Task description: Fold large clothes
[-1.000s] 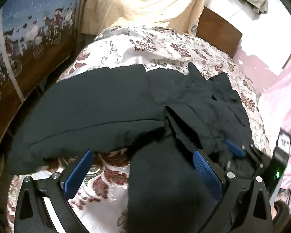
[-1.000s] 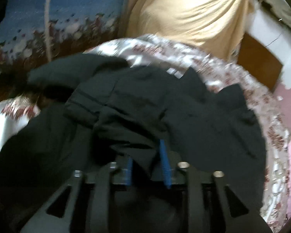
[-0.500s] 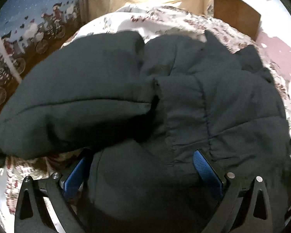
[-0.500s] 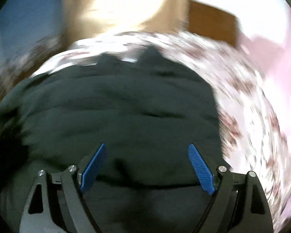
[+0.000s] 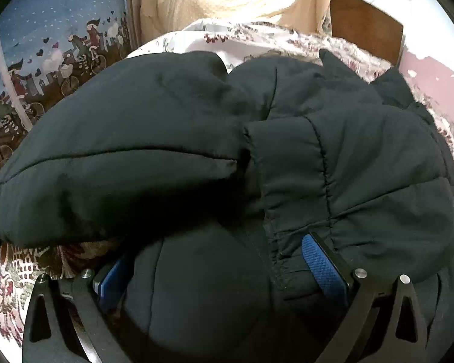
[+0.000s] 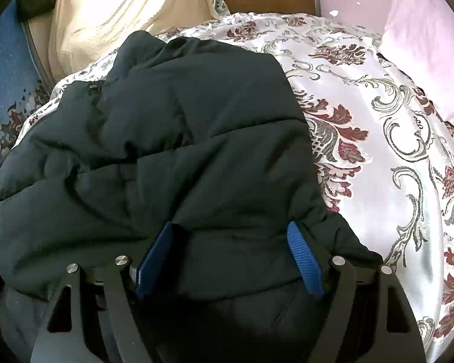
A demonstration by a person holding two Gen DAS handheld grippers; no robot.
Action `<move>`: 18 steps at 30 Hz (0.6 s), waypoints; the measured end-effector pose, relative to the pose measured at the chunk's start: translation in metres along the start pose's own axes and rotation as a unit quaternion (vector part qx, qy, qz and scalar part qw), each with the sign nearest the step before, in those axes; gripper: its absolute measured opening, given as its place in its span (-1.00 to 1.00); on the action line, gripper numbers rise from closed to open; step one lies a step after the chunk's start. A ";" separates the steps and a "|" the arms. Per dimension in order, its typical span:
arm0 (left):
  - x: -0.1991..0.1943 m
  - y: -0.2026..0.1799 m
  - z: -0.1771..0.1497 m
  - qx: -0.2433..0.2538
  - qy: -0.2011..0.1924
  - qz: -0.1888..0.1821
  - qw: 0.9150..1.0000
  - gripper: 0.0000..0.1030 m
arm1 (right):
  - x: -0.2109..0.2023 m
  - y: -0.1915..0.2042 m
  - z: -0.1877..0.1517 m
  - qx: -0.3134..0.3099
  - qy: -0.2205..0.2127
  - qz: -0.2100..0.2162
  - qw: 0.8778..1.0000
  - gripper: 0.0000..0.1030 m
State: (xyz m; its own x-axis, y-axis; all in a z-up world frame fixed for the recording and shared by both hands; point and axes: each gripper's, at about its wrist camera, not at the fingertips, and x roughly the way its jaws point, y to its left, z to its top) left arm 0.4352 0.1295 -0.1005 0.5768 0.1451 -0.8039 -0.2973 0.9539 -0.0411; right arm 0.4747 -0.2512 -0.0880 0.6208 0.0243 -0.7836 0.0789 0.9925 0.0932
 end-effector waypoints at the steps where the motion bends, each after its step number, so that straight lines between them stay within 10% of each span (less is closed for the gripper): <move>1: -0.003 0.002 0.000 -0.003 -0.003 -0.006 1.000 1.00 | -0.004 0.002 -0.005 -0.001 -0.004 -0.001 1.000 0.48; 7: -0.056 0.037 -0.001 -0.070 -0.014 -0.089 0.993 1.00 | 0.003 0.002 0.015 -0.010 -0.008 -0.008 1.000 0.54; 14: -0.115 0.129 -0.019 -0.142 -0.024 -0.092 0.985 1.00 | -0.029 0.028 0.022 -0.039 -0.034 -0.020 0.998 0.55; 18: -0.102 0.199 -0.034 -0.223 0.026 -0.146 0.964 1.00 | -0.056 0.073 0.020 -0.077 -0.050 0.020 0.996 0.72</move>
State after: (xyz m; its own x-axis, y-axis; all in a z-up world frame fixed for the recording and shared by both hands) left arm 0.2913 0.2951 -0.0465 0.6497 -0.1365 -0.7479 -0.4324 0.7427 -0.5112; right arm 0.4611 -0.1829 -0.0251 0.6958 0.0599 -0.7157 -0.0627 0.9978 0.0226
